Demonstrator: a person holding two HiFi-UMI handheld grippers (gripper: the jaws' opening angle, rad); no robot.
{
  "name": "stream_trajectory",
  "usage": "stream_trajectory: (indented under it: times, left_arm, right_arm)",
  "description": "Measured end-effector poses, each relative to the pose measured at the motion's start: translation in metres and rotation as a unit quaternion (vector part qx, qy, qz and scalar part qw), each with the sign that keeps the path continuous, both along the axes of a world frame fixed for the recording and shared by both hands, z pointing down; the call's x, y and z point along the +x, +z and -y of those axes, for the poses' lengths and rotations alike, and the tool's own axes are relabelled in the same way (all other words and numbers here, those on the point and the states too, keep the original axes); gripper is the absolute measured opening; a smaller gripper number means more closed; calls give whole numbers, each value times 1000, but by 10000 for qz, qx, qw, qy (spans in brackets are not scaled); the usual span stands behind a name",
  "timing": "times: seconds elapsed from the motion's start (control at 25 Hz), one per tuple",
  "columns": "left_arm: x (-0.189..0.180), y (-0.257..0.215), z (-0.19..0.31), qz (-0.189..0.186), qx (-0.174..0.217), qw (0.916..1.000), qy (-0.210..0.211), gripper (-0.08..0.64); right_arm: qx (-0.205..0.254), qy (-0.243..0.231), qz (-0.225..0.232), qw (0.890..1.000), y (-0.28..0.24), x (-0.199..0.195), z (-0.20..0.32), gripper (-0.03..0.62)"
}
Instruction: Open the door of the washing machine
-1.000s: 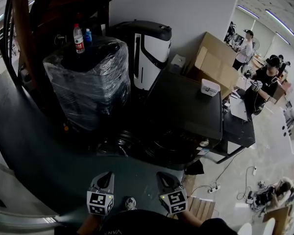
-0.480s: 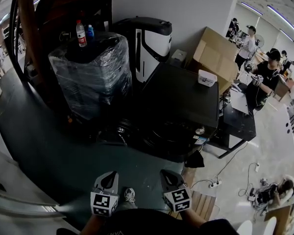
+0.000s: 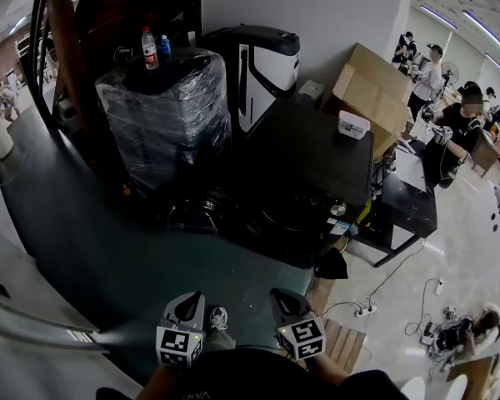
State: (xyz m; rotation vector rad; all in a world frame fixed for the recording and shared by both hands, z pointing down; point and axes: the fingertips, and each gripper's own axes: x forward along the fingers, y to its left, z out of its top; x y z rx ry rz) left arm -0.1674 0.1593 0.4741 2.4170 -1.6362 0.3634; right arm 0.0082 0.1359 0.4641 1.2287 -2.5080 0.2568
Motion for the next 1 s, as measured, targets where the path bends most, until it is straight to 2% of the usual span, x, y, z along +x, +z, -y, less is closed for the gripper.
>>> stream_trajectory:
  times: [0.48,1.0]
  left_arm:
    - [22,3,-26,-21,-25,10000,-3,18]
    - [18,-4,-30,80,5,10000,-53,18]
  right_arm:
    - [-88,-35,48,9999,8,10,-23,5]
    - [-50,-12,62,10000,5,13,-25,5]
